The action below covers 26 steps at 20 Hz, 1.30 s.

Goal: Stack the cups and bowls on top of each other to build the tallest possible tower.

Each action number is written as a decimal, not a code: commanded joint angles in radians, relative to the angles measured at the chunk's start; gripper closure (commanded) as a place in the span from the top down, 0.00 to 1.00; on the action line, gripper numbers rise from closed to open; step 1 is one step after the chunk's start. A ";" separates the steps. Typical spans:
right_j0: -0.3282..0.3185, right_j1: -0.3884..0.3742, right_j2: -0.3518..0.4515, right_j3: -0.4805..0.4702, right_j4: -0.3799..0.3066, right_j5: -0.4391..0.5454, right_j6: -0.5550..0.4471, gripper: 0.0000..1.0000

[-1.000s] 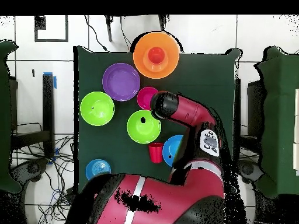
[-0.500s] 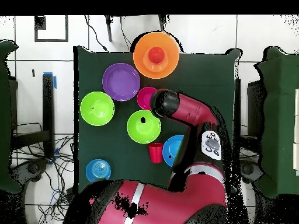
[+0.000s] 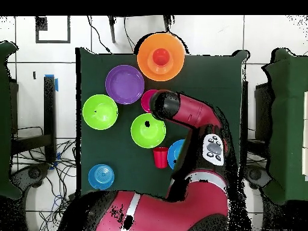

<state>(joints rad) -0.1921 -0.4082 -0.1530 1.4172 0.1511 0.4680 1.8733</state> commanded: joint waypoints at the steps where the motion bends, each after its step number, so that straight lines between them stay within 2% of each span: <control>1: 0.030 0.045 0.117 0.013 -0.029 0.075 0.050 1.00; 6: 0.019 0.049 0.123 0.024 -0.024 0.057 0.050 1.00; 15: -0.014 0.123 0.142 -0.007 -0.039 -0.011 0.028 1.00; 26: 0.013 0.173 0.106 -0.066 -0.046 -0.004 0.042 1.00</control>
<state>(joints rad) -0.1885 -0.3069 -0.1389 1.4089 0.1515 0.4678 1.8733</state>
